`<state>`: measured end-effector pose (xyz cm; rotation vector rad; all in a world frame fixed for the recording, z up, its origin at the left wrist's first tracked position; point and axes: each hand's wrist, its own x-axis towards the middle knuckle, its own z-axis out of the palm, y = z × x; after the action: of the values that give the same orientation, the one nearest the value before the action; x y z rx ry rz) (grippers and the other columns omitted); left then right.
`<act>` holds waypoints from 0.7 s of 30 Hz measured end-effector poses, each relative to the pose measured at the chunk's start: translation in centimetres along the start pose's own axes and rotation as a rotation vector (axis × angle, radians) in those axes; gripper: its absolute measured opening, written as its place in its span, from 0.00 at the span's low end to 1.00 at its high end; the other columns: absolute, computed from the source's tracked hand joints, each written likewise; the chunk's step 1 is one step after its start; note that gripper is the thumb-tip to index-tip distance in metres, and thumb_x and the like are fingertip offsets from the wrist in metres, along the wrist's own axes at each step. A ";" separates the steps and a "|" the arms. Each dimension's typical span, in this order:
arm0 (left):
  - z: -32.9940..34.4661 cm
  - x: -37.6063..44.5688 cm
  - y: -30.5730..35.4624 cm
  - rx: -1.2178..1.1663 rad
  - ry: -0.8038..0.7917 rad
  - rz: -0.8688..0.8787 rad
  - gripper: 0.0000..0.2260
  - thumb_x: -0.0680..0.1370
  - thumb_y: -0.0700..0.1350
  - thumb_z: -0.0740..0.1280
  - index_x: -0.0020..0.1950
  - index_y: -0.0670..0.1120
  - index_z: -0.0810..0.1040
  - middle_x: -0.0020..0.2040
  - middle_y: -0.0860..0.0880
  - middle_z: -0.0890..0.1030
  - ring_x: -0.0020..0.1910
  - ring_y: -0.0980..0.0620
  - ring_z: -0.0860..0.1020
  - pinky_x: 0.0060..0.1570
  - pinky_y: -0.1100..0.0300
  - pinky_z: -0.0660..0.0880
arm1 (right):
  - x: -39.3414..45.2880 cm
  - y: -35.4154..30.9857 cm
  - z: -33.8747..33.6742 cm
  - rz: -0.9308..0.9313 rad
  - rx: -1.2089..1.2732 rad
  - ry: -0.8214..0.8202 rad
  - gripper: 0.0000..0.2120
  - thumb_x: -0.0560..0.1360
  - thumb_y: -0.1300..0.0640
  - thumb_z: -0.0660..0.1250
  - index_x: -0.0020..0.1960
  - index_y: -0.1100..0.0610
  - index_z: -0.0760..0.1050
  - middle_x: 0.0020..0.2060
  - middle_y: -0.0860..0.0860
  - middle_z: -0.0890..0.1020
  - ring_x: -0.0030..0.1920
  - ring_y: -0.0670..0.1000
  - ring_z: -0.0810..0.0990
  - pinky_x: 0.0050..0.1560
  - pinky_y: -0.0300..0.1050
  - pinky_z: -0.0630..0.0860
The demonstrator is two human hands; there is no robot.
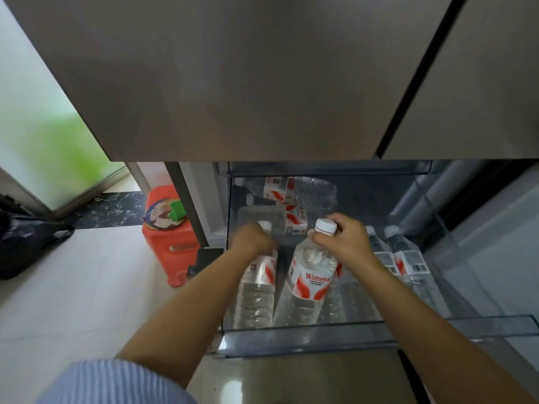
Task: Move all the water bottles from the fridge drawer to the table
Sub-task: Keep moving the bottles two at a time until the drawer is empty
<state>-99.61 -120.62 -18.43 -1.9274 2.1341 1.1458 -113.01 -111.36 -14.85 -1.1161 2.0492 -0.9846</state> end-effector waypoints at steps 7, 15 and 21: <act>-3.1 -8.5 -0.3 -0.020 0.269 0.264 0.16 0.74 0.50 0.69 0.53 0.38 0.78 0.52 0.40 0.82 0.53 0.43 0.79 0.47 0.57 0.73 | -4.8 -2.5 -0.3 -0.365 -0.087 0.054 0.10 0.63 0.65 0.76 0.42 0.61 0.78 0.38 0.51 0.76 0.37 0.46 0.72 0.36 0.26 0.66; -6.3 -18.1 -3.3 -0.178 0.740 0.392 0.19 0.73 0.52 0.71 0.55 0.38 0.76 0.52 0.41 0.80 0.48 0.48 0.75 0.40 0.66 0.64 | -10.2 -11.5 -0.3 -0.714 -0.166 0.223 0.10 0.59 0.62 0.71 0.37 0.67 0.80 0.35 0.62 0.81 0.36 0.50 0.72 0.33 0.38 0.64; -11.3 -27.9 -7.2 -0.286 1.039 0.490 0.16 0.72 0.49 0.72 0.51 0.36 0.78 0.42 0.50 0.73 0.42 0.53 0.70 0.31 0.70 0.62 | -18.1 -19.4 0.4 -0.893 -0.184 0.249 0.13 0.65 0.60 0.73 0.46 0.65 0.80 0.45 0.60 0.82 0.41 0.49 0.72 0.38 0.35 0.66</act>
<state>-82.25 -102.86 0.02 -2.5821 3.2280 0.4790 -95.99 -102.91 3.67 -2.1945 1.8338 -1.4063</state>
